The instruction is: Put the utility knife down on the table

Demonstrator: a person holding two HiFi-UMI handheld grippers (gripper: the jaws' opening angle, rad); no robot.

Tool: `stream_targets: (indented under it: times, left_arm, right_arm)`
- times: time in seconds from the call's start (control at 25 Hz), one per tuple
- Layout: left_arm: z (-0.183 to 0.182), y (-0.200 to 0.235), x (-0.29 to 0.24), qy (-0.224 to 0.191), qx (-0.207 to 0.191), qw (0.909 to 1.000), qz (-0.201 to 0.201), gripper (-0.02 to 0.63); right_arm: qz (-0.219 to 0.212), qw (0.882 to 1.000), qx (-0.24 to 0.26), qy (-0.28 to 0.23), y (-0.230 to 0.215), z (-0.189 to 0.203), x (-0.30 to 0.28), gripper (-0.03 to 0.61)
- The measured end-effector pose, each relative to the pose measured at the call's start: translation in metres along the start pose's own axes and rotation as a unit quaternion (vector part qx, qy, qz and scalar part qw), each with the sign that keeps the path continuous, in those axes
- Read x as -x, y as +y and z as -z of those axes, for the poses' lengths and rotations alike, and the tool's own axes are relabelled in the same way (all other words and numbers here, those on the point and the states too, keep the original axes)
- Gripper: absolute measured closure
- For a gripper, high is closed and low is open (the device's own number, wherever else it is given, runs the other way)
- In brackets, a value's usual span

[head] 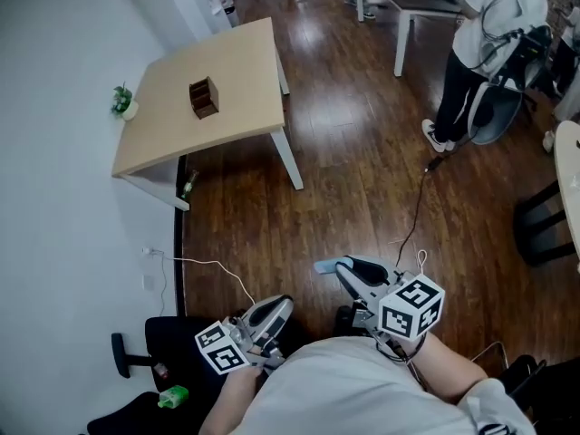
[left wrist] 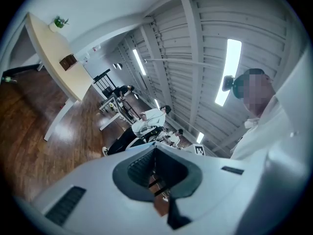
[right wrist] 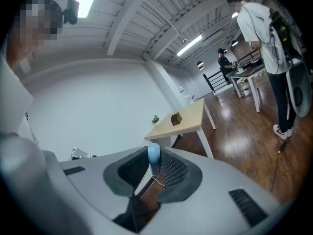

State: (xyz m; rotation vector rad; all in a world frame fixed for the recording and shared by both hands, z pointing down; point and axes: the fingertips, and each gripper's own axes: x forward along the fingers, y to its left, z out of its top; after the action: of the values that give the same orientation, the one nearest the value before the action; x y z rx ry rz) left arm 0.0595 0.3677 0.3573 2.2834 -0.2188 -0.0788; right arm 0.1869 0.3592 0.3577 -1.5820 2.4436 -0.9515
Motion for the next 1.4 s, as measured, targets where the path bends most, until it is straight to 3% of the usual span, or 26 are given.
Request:
stream_targets:
  times: [0.4,0.88,1.12,1.4]
  left_arm:
    - [-0.057,0.067,0.045,-0.048,0.016,0.9986,-0.017,0.612]
    - [-0.199,0.172,0.114,-0.058,0.016,0.9982,0.003,0.611]
    - [-0.232,0.212,0.147,-0.065,0.026,0.9975,-0.004,0.611]
    - [-0.257,0.242,0.147,-0.074,0.037,0.9965,-0.01,0.612]
  right_arm:
    - [-0.007,0.999,0.012,0.035,0.016,-0.004,-0.091,0.511]
    - [0.029,0.997,0.057,0.037,0.048,-0.066,-0.27,0.511]
    - [0.044,0.996,0.068,0.036,0.051,-0.084,-0.324,0.511]
    - [0.044,0.994,0.085,0.05,0.035,-0.1,-0.372,0.511]
